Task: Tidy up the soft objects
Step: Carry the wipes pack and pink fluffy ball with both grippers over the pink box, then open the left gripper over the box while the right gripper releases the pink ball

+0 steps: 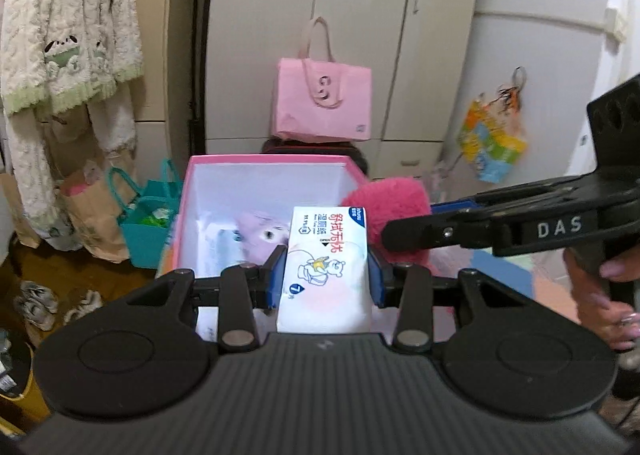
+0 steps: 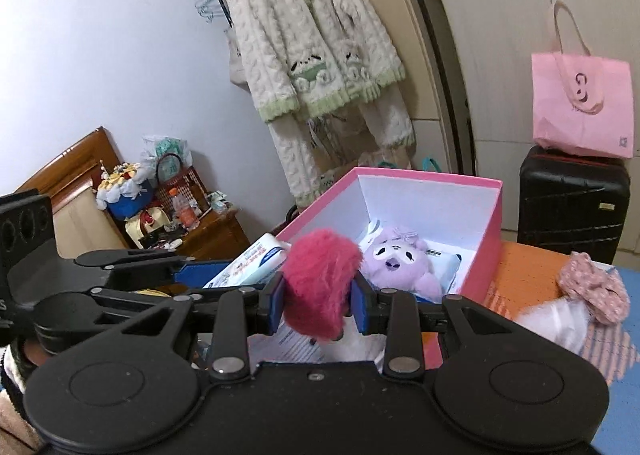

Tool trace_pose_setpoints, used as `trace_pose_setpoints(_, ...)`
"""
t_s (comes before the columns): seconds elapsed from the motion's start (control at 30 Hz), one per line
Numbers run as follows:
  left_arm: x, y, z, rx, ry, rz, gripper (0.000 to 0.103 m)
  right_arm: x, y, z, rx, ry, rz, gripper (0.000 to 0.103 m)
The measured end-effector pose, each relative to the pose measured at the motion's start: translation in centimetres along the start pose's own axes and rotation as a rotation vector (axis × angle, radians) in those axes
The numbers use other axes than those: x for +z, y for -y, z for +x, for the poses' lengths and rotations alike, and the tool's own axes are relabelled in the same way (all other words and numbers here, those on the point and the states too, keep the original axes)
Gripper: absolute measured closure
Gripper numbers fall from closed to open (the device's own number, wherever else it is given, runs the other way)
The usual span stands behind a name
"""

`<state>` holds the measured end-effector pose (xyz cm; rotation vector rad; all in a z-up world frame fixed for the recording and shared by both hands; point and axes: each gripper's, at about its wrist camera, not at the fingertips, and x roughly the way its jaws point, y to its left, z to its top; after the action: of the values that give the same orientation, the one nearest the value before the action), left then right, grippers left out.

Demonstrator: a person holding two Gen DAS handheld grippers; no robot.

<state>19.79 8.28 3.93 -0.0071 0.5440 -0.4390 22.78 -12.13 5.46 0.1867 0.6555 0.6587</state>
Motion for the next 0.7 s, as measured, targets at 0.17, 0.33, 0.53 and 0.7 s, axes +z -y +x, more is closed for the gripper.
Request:
trace_pose_setpoints(0.17, -0.4, -1.1, 2.9, 0.084, -0.021, 0.025, 0.064, 0.4, 0.8, 2.7, -0.106, -0.029, -0.042, 0.065)
trace_pose_setpoints(0.33, -1.1, -1.5, 4.7, 0.155, -0.053, 0.068, 0.064, -0.3, 1.3, 4.5, -0.168, -0.082, -0.103, 0.065)
trace_pose_setpoints(0.53, -1.1, -1.8, 6.0, 0.2, -0.102, 0.078, 0.062, -0.4, 1.1, 6.0, -0.217, -0.109, -0.171, 0.065)
trace_pose_setpoints(0.7, -1.0, -1.4, 4.9, 0.193, -0.084, 0.078, 0.052, -0.5, 0.6, 4.7, -0.215, -0.091, -0.182, 0.064)
